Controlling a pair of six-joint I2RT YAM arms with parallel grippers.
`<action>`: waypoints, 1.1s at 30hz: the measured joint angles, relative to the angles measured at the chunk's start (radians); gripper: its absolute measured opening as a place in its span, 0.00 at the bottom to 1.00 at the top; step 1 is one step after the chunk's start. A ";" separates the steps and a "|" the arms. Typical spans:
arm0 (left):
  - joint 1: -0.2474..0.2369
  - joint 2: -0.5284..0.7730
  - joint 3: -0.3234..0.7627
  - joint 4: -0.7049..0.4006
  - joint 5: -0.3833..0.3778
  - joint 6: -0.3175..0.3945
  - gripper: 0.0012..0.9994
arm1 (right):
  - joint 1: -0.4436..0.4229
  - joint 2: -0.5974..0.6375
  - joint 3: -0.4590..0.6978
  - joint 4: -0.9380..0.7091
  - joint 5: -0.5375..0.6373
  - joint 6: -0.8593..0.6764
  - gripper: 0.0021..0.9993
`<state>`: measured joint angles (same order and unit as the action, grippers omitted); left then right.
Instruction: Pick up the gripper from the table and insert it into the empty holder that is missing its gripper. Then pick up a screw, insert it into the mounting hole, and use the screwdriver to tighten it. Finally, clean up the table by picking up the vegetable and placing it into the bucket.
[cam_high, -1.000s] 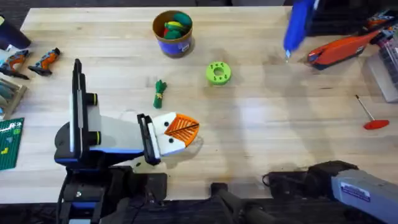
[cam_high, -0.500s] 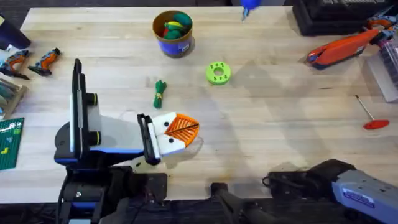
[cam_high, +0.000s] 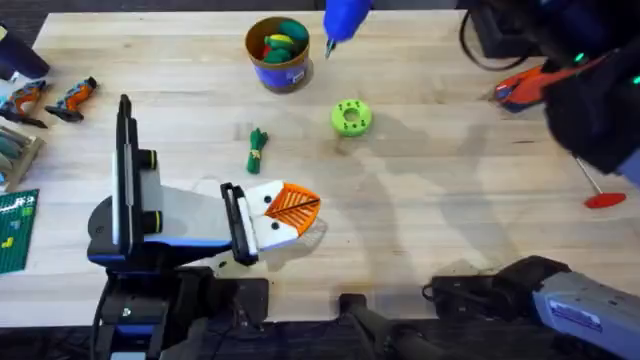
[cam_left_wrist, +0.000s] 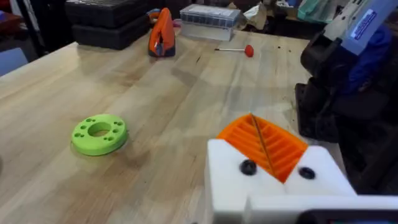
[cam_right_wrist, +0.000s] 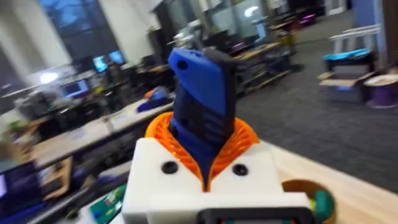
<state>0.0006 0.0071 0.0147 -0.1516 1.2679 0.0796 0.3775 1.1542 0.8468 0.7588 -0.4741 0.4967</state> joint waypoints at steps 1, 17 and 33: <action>0.000 0.000 0.000 0.000 0.000 0.000 0.01 | 0.000 0.000 -0.022 0.029 -0.024 0.015 0.02; 0.000 0.000 0.000 0.000 0.000 0.000 0.01 | 0.129 0.001 -0.180 0.275 -0.202 0.065 0.02; 0.000 0.000 0.000 0.000 0.000 0.000 0.01 | 0.228 0.196 -0.218 0.655 -0.273 0.066 0.02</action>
<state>0.0006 0.0071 0.0151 -0.1516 1.2679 0.0799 0.6053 1.3498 0.6289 1.4139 -0.7474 0.5629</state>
